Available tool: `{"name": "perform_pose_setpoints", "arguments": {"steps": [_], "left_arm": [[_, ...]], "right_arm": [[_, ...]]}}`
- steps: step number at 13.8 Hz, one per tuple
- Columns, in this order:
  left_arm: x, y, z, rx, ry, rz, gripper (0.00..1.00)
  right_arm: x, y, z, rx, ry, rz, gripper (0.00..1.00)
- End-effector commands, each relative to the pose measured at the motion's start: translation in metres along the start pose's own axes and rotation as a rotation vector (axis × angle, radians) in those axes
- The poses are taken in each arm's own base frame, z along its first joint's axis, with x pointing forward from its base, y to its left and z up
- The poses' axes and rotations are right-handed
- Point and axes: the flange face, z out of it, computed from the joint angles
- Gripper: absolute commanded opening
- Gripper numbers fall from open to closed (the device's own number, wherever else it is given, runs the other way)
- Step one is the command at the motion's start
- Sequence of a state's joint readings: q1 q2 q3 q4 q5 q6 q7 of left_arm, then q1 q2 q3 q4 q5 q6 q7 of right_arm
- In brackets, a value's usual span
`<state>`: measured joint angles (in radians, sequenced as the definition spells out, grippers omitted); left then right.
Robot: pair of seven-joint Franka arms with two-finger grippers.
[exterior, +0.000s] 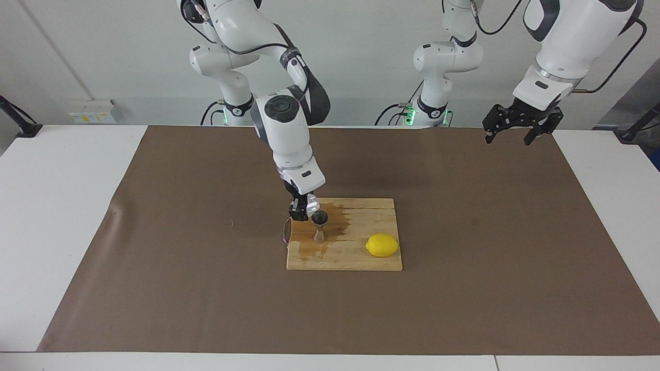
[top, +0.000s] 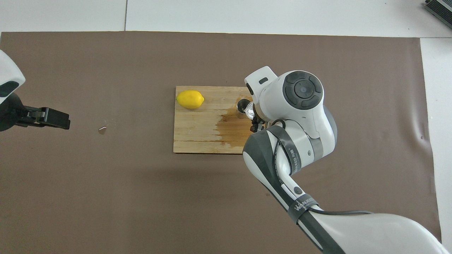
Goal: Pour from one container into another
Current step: 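Tilt the white cup with the right gripper over the metal cup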
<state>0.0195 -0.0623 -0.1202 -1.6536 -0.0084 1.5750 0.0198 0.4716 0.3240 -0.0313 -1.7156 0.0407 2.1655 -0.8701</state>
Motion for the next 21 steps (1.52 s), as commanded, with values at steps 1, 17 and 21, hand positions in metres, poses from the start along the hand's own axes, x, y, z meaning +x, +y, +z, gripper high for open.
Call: {"name": "perform_pose_setpoints", "arguments": {"steps": [1, 17, 21], "left_arm": [[-0.0069, -0.0029, -0.0036, -0.009, -0.005, -0.004, 1.0], [-0.0069, -0.0029, -0.0036, -0.009, -0.005, -0.002, 1.0], [-0.0069, -0.0029, -0.0036, -0.009, -0.005, -0.002, 1.0]], "right_arm": [[0.0042, 0.0061, -0.0024, -0.022, -0.036, 0.058, 0.29], [0.0016, 0.0079, -0.0022, -0.008, -0.023, 0.123, 0.3], [0.0013, 0.0076, -0.0018, -0.004, -0.027, 0.126, 0.31]]}}
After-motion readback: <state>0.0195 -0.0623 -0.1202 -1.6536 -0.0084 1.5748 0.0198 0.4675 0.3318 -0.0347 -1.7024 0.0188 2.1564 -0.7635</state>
